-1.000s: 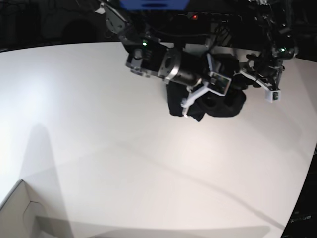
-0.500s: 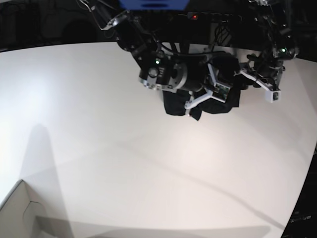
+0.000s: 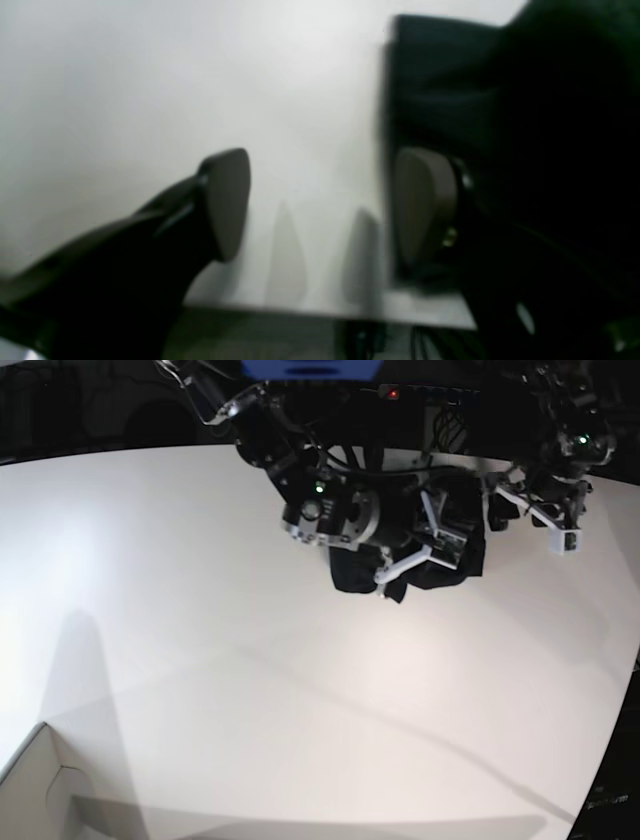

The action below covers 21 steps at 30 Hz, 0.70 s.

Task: Layout the t-shirt on the table in an organized manner, then fold the t-shirt properly
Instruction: 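Fold the held end with the right gripper over toward the left gripper, then release the right gripper and press the folded bundle with the left gripper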

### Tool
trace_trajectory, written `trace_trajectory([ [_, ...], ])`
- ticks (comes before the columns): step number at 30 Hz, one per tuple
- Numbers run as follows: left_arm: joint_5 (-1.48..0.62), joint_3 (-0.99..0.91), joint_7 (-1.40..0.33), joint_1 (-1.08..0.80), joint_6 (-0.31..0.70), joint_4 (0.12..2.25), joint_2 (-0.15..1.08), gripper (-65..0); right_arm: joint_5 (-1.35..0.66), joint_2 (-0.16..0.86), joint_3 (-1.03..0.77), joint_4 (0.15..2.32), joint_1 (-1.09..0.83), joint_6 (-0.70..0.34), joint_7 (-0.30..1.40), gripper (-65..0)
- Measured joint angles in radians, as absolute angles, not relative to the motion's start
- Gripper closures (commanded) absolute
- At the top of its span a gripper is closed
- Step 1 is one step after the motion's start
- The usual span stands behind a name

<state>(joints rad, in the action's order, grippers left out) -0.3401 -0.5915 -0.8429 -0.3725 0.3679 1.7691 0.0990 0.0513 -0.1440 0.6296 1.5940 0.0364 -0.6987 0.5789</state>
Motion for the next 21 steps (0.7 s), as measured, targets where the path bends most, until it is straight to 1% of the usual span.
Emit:
trace_trajectory([
  [3,-0.335,-0.63,-0.846,-0.38,0.367,1.769,0.098,-43.7,0.051,-0.144,0.628,1.594,0.032,-0.699,0.579,-36.4],
  [5,-0.346,-0.655,-0.842,-0.388,0.368,1.769,0.099,-43.8,0.052,-0.144,0.625,1.599,0.032,-0.699,0.583,-39.3],
  [13,-0.35,-0.731,-0.849,-0.416,0.368,1.769,0.1,-43.8,0.052,-0.145,0.453,1.707,0.005,-0.699,0.586,-40.2],
  [18,-0.512,-0.722,-0.85,-0.457,0.366,1.855,0.096,-43.9,0.051,-0.148,0.306,1.724,-0.011,-0.699,0.579,-40.2],
  [21,-0.607,-0.674,-0.856,-0.482,0.367,1.918,0.096,-43.9,0.055,-0.147,0.216,1.723,-0.035,-0.699,0.588,-40.3],
])
